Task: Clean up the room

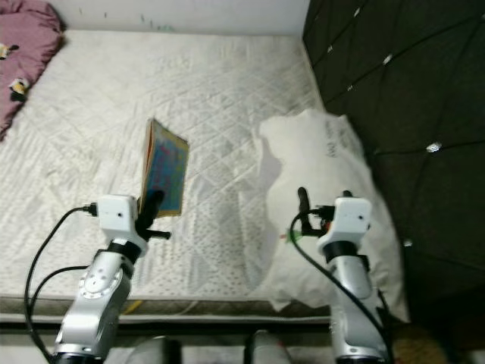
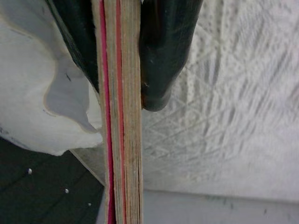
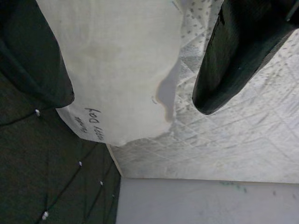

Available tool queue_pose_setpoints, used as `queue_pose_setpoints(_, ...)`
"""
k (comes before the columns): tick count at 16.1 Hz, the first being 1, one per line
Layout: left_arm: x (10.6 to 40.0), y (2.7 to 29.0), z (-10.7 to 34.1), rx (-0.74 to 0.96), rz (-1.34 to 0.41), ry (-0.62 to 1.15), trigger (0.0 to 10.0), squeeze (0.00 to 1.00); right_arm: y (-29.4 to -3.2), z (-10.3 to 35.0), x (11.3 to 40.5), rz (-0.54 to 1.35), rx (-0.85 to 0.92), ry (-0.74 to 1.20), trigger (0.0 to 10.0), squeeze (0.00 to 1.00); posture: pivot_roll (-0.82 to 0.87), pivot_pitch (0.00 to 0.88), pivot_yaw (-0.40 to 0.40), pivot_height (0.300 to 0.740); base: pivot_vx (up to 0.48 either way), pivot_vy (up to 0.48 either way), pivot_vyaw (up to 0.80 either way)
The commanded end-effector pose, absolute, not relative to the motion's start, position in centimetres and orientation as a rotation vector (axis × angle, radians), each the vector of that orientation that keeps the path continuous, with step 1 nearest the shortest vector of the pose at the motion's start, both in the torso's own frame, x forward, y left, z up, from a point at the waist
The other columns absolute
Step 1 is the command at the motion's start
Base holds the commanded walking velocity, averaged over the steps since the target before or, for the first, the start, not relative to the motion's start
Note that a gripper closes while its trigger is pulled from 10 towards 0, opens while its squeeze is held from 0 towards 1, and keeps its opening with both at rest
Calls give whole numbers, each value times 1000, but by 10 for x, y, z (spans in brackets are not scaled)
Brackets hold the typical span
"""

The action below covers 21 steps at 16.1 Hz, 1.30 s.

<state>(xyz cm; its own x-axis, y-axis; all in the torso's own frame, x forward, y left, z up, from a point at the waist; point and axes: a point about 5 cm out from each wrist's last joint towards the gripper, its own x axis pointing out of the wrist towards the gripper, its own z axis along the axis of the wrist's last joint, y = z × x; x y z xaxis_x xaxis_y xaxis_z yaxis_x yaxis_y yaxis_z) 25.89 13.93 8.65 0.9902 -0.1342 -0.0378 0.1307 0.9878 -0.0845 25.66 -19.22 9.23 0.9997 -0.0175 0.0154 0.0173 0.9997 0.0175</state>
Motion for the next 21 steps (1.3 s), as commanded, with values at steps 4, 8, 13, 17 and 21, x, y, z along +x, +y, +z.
queue_pose_setpoints(4,251,143,81,-322,-112,152,10000,0,-194,96,254,-22,15,-14,10000,0,-40,157,-40,740,0,0,0)
queue_pose_setpoints(8,237,154,87,-267,-144,126,10000,0,-200,98,248,-35,8,-18,10000,0,-36,162,-41,740,0,0,0)
queue_pose_setpoints(13,233,147,91,-249,-205,139,10000,0,-197,101,252,-17,19,-19,10000,0,-35,166,-48,740,0,0,0)
queue_pose_setpoints(17,233,147,91,-241,-203,144,10000,0,-197,100,250,-13,23,-16,10000,0,-37,169,-48,740,0,0,0)
queue_pose_setpoints(21,233,147,91,-228,-191,150,10000,0,-195,99,249,-5,30,-12,10000,0,-34,168,-49,719,0,0,0)
